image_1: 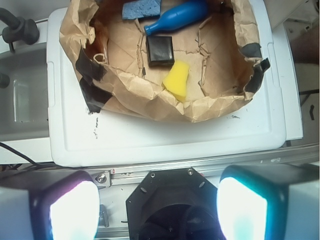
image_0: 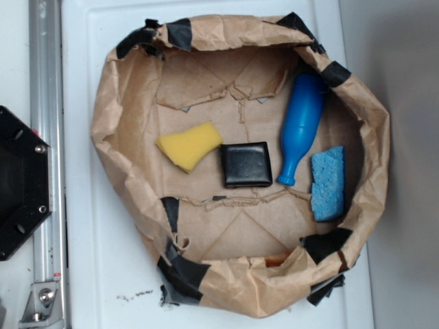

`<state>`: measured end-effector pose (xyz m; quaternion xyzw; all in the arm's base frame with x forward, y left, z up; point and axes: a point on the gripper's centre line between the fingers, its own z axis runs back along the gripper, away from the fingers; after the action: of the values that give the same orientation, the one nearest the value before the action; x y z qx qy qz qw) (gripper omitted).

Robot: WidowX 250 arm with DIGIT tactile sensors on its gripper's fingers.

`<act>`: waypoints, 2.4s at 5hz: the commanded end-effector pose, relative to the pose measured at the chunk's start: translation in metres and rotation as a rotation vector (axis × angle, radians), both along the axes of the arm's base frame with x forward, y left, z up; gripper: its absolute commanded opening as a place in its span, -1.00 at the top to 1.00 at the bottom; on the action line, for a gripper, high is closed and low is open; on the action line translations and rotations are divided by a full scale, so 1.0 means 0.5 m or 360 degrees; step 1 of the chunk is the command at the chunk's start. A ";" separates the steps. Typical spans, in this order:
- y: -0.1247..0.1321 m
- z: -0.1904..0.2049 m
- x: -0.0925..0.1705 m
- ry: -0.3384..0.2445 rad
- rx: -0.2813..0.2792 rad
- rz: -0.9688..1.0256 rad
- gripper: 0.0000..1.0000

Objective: Grab the green sponge.

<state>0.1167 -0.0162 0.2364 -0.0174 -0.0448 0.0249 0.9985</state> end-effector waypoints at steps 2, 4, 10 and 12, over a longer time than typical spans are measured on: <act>0.095 -0.072 0.091 0.0093 -0.0034 0.0226 -1.00; 0.152 -0.231 0.245 -0.0055 -0.0171 0.0198 -1.00; 0.098 -0.301 0.224 0.0113 -0.0046 -0.0049 1.00; 0.110 -0.197 0.171 -0.0210 0.0028 0.0374 1.00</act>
<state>0.2098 0.0393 0.1329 -0.0069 -0.0905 0.1283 0.9876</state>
